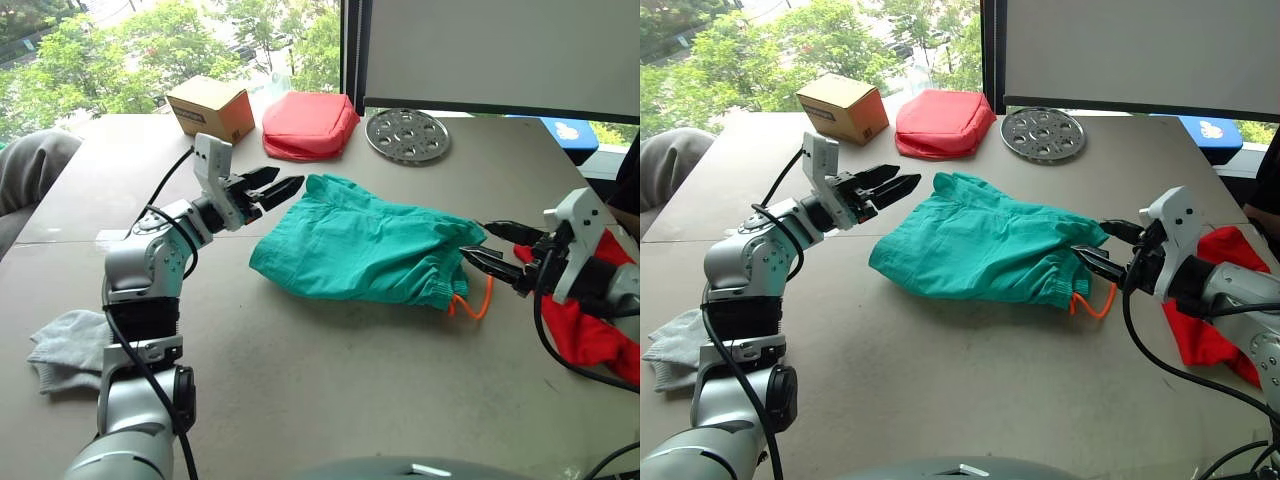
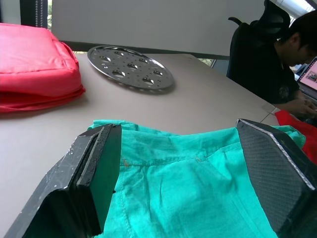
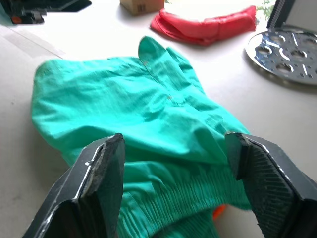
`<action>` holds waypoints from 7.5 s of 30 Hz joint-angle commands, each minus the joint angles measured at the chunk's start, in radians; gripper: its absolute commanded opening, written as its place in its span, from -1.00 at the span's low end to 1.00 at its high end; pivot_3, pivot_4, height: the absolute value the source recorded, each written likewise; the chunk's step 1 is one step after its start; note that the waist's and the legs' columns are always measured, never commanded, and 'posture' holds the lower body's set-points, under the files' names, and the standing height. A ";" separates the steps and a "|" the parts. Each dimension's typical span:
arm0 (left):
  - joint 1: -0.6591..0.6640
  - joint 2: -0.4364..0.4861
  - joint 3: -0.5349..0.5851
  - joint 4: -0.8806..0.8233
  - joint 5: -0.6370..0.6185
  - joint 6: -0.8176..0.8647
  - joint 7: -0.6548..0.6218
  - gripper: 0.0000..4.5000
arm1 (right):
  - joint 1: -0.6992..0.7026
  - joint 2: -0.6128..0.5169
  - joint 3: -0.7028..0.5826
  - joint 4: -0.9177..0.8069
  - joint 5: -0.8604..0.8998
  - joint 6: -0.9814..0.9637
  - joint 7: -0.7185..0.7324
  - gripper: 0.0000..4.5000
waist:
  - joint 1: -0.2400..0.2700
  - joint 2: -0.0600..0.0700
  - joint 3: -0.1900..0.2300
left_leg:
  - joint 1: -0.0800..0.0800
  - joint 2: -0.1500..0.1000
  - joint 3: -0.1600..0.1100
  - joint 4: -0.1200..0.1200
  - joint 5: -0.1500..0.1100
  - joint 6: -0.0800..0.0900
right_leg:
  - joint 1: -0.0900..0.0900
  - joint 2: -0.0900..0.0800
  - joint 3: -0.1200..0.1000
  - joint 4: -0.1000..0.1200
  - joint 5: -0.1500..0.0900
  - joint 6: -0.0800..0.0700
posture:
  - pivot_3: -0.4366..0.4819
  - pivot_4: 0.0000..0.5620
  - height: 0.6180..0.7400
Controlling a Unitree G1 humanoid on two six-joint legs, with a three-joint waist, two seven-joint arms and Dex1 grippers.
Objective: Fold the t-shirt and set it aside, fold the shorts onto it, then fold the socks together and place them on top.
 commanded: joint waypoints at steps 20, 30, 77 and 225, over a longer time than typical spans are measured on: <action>0.367 -0.374 0.116 -0.289 -0.360 0.236 0.769 1.00 | 0.013 0.074 0.264 0.055 -0.274 -0.365 0.184 1.00 | 0.039 0.008 -0.005 | 0.001 -0.014 -0.012 0.000 0.000 0.000 | 0.007 -0.005 -0.001 0.000 -0.004 -0.003 | -0.05 -0.47 0.98; 0.164 -0.451 -0.059 -0.095 -0.157 0.103 0.780 0.89 | 0.064 0.072 0.235 0.003 -0.288 -0.359 0.139 1.00 | 0.044 0.009 -0.005 | 0.000 -0.017 -0.013 0.001 0.000 0.001 | 0.009 -0.006 -0.002 -0.001 -0.004 -0.003 | -0.05 -0.47 0.98; 0.090 0.026 -0.742 -0.094 0.558 -0.603 -0.091 -0.62 | 0.210 0.074 0.168 -0.122 -0.321 -0.294 -0.012 1.00 | 0.034 0.011 0.000 | -0.002 -0.015 -0.015 -0.002 0.000 0.001 | 0.005 -0.005 -0.001 -0.002 -0.008 0.004 | -0.05 -0.47 0.98; 0.239 -0.011 -0.409 -0.341 -0.047 -0.292 -0.304 1.00 | 0.867 0.385 -0.642 -0.168 0.279 -0.196 -0.166 0.90 | 0.005 0.019 0.001 | 0.000 -0.013 -0.013 -0.015 0.003 -0.001 | 0.000 -0.004 0.009 -0.004 -0.013 0.009 | -0.05 -0.47 0.98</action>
